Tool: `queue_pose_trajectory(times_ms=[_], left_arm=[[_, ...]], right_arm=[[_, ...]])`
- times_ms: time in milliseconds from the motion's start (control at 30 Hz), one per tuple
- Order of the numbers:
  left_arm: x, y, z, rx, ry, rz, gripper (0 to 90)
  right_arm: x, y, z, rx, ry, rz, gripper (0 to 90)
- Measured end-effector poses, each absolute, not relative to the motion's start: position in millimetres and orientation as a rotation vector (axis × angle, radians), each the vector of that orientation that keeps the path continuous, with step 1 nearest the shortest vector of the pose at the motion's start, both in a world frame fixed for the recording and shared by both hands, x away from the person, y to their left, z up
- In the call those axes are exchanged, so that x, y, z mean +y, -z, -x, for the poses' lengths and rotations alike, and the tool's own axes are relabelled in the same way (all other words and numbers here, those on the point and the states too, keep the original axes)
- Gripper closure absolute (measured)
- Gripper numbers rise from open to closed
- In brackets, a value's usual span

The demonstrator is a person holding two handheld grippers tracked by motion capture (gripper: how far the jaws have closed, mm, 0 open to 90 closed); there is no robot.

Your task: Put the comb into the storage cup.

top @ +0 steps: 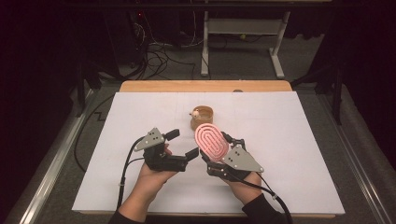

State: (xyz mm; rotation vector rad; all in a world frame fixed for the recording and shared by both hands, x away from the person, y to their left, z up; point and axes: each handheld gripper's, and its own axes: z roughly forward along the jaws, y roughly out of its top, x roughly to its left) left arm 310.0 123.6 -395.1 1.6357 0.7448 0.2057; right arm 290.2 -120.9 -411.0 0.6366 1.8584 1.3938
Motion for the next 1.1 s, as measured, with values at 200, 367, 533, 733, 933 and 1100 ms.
queue_pose_trajectory(times_ms=[200,367,533,733,933,1100], left_arm=[[114,392,-315,0.748,-0.197,-1.652,0.0],[114,391,-319,0.772,-0.164,-1.635,0.0],[111,388,-321,0.775,-0.154,-1.634,0.0],[107,381,-321,0.763,-0.148,-1.632,0.0],[108,380,-323,0.766,-0.138,-1.627,5.2],[106,382,-324,0.785,-0.119,-1.651,13.7]], right_arm=[[-119,411,-290,1.854,-1.398,-0.629,20.2],[-118,410,-290,1.853,-1.402,-0.627,20.1],[-117,408,-288,1.842,-1.411,-0.618,20.1],[-116,406,-287,1.832,-1.42,-0.606,20.1],[-115,406,-287,1.829,-1.426,-0.606,20.1],[-114,406,-288,1.838,-1.427,-0.601,20.1]])
